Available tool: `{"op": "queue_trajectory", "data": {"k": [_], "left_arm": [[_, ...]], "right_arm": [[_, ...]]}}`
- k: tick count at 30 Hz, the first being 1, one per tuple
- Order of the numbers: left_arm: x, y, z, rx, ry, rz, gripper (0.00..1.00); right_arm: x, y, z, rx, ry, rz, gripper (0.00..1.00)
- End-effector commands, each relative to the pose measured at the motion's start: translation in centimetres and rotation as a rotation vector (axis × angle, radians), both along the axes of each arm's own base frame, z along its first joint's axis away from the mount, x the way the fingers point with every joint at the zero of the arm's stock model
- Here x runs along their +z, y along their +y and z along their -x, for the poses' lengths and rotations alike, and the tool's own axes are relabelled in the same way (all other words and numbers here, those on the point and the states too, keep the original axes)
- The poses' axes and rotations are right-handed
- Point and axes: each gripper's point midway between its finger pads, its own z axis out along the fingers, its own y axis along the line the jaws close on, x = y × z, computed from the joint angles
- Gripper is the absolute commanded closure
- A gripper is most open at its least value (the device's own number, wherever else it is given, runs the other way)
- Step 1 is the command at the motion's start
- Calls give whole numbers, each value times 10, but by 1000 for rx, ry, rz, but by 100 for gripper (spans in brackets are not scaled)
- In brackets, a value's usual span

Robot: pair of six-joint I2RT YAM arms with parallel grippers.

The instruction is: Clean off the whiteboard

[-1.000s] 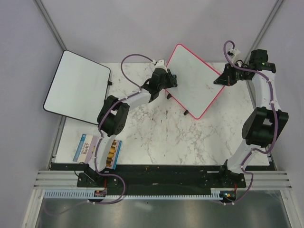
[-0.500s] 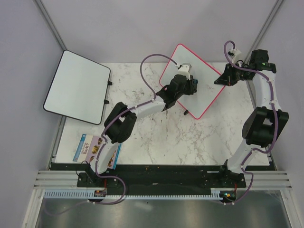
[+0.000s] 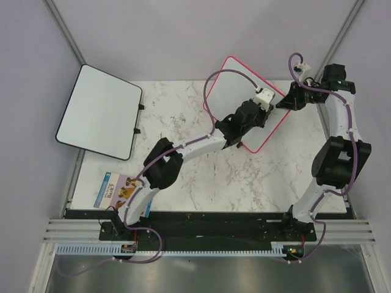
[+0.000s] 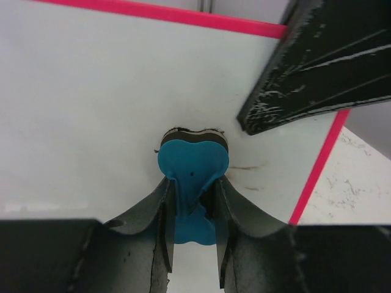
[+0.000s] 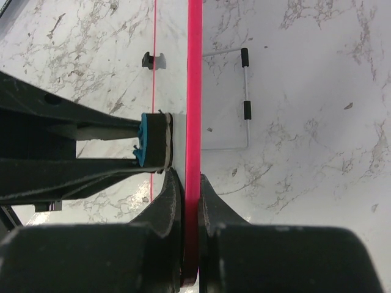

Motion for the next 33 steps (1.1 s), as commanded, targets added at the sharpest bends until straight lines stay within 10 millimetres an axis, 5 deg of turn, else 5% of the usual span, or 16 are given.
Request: {"op": "queue_trajectory", "data": {"k": [1,13,18,23,33], "left_arm": [[-75,-35,45,-174,9,-216,98],[-137,6,83,-178,261,-319,98],[-154,9,96,-184,306,-328,98],[-127,4,75,-119,236,-289,98],[-34,17,8,74,95,-107,98]], "right_arm": [[-87,43,73,286,295,83,100],[-85,44,73,286,290,83,100],[-85,44,74,287,292,80,100],[-85,44,74,287,289,84,100],[-85,44,76,289,295,83,100]]}}
